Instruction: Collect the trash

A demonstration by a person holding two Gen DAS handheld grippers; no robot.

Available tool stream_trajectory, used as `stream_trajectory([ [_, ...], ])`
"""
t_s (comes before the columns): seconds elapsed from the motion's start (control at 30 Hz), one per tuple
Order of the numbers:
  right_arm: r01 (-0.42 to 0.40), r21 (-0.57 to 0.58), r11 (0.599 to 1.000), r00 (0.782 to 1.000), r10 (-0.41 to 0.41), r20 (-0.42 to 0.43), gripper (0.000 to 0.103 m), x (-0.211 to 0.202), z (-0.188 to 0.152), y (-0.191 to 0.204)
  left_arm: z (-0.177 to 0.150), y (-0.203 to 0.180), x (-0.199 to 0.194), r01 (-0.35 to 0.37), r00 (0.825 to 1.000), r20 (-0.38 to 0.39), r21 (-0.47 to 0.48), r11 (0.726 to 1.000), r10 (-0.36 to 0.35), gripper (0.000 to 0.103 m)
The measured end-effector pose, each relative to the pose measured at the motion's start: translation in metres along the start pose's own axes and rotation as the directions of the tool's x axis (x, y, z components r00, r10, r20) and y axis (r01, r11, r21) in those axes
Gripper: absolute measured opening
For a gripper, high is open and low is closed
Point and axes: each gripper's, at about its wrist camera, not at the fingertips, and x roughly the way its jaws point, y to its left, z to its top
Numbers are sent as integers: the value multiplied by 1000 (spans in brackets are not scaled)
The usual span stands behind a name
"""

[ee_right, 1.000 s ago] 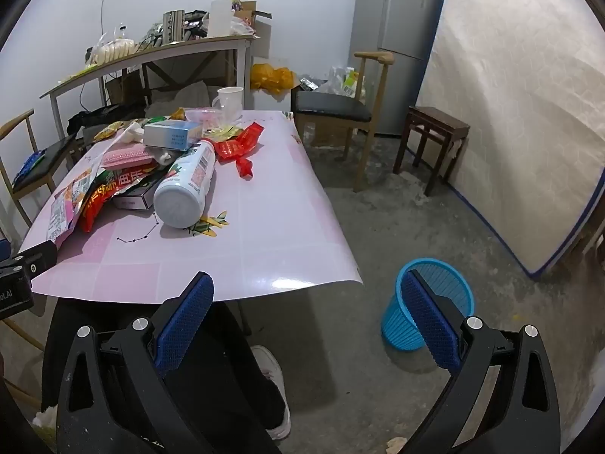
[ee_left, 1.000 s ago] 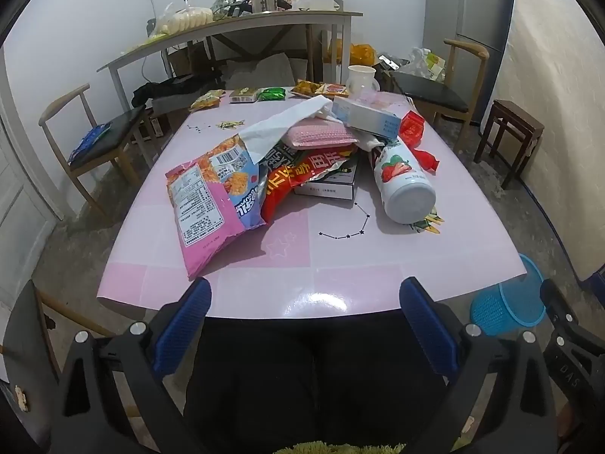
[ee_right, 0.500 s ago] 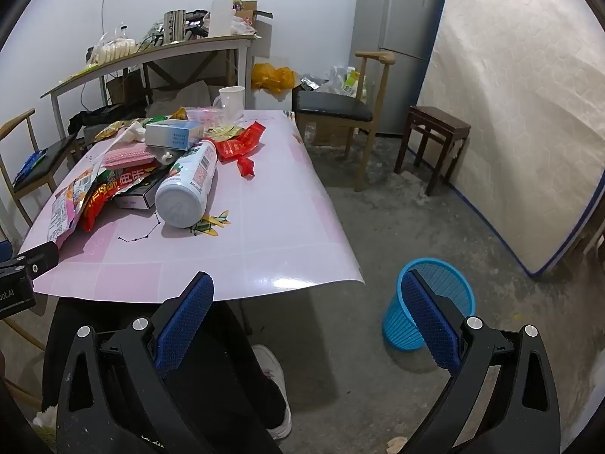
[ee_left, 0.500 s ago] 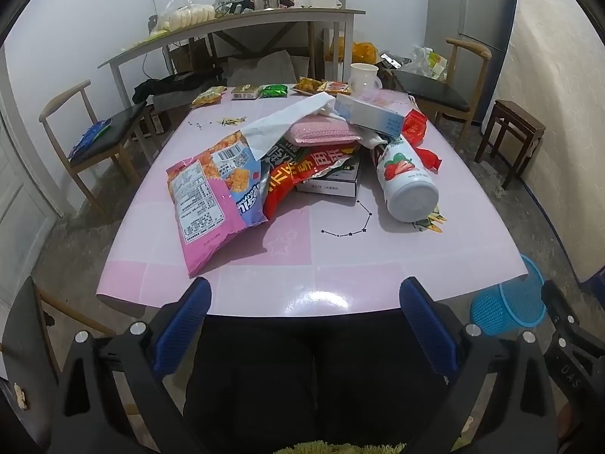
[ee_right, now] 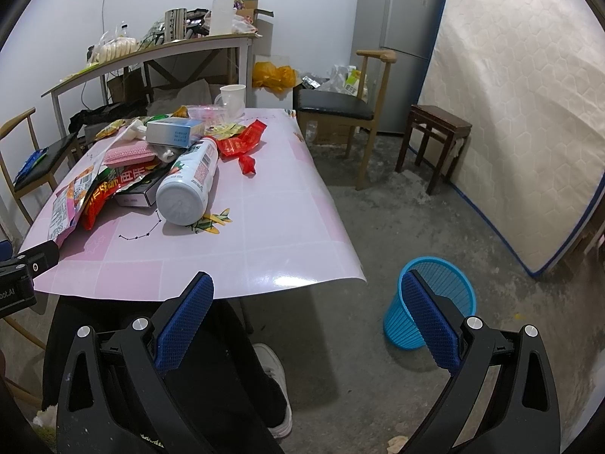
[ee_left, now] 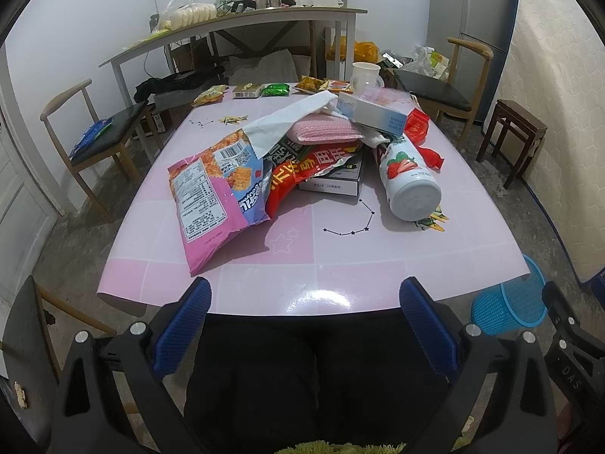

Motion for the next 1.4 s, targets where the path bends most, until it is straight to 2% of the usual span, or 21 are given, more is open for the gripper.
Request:
stream_trajectory([
  [1.23, -7, 3, 1000, 1000, 7, -6, 95, -1, 6, -8, -3, 6, 2, -3, 1000, -4, -2, 1000, 3, 98],
  [1.4, -8, 2, 1000, 1000, 8, -6, 95, 1, -2, 2, -2, 5, 2, -5, 1000, -3, -1, 1000, 5, 98],
])
